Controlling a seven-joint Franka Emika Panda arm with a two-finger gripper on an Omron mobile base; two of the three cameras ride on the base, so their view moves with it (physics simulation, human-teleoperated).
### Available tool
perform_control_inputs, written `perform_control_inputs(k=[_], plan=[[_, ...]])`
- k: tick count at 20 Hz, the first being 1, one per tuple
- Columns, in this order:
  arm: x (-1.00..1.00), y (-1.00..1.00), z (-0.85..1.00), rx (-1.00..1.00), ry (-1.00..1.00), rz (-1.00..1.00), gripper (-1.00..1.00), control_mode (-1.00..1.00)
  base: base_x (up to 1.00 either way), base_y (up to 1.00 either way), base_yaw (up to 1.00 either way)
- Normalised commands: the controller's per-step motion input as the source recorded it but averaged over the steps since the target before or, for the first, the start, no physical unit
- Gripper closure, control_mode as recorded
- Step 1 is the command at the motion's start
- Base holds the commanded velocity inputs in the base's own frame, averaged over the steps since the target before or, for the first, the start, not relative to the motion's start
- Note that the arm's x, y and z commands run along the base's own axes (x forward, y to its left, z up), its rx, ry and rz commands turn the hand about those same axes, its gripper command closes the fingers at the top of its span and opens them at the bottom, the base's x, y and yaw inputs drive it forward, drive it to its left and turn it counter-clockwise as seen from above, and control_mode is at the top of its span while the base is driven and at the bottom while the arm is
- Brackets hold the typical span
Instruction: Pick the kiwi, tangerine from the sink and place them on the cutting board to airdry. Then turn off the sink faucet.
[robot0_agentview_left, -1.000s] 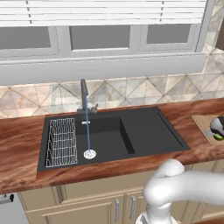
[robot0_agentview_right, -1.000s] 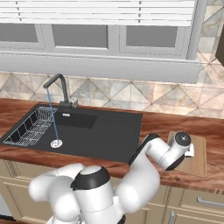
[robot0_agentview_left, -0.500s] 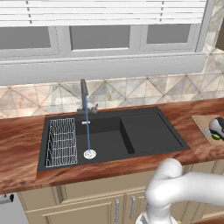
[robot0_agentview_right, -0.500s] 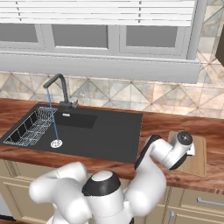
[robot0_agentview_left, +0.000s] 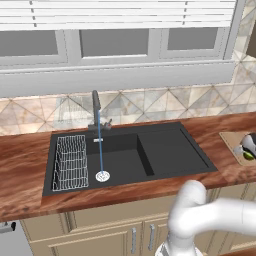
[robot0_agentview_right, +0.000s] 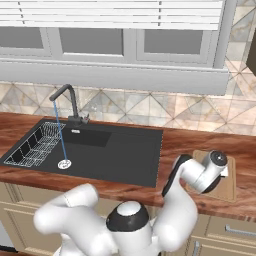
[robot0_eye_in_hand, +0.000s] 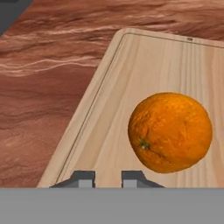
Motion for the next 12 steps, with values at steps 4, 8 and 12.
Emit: perform_control_inputs(k=[4, 8, 12], plan=[[0.14, -0.15, -0.18, 0.00, 0.00, 0.04, 1.00, -1.00, 0.00, 0.00, 0.00], [0.07, -0.06, -0.11, 0.00, 0.00, 0.04, -1.00, -1.00, 0.00, 0.00, 0.00], [-0.15, 0.03, 0.28, 0.00, -0.07, 0.03, -1.00, -1.00, 0.00, 0.00, 0.00]])
